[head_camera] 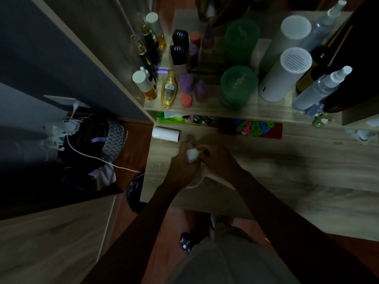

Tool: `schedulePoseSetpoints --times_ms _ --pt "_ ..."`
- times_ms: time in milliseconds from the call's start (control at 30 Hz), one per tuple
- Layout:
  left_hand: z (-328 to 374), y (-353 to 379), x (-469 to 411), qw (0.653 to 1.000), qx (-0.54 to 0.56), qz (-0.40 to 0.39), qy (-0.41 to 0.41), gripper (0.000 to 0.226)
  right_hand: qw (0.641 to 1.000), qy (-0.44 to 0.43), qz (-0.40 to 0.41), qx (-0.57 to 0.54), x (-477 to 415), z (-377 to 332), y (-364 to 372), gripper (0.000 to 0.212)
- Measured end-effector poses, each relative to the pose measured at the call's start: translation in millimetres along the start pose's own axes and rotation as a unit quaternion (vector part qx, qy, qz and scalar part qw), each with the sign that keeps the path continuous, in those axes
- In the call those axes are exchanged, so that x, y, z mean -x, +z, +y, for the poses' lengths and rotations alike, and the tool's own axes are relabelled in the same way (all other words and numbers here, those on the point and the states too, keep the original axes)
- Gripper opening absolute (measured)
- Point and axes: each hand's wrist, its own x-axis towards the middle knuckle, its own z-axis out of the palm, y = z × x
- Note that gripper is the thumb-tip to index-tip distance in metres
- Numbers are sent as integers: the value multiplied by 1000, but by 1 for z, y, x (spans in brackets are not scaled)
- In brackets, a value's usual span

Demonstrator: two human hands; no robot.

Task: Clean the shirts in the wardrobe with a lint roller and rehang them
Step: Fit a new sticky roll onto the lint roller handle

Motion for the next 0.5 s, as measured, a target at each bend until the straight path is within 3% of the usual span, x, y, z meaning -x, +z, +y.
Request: schedulePoseSetpoints --times_ms 233,367,500 --pt "6 -2 3 999 42 12 -33 24 1000 4 21 -1 3 -4 4 28" --pt "7 1 9 997 41 32 -64 48 999 28 38 6 8 -7 9 32" --pt "2 4 11 995 43 44 -83 55 998 38 57 14 12 -7 15 39"
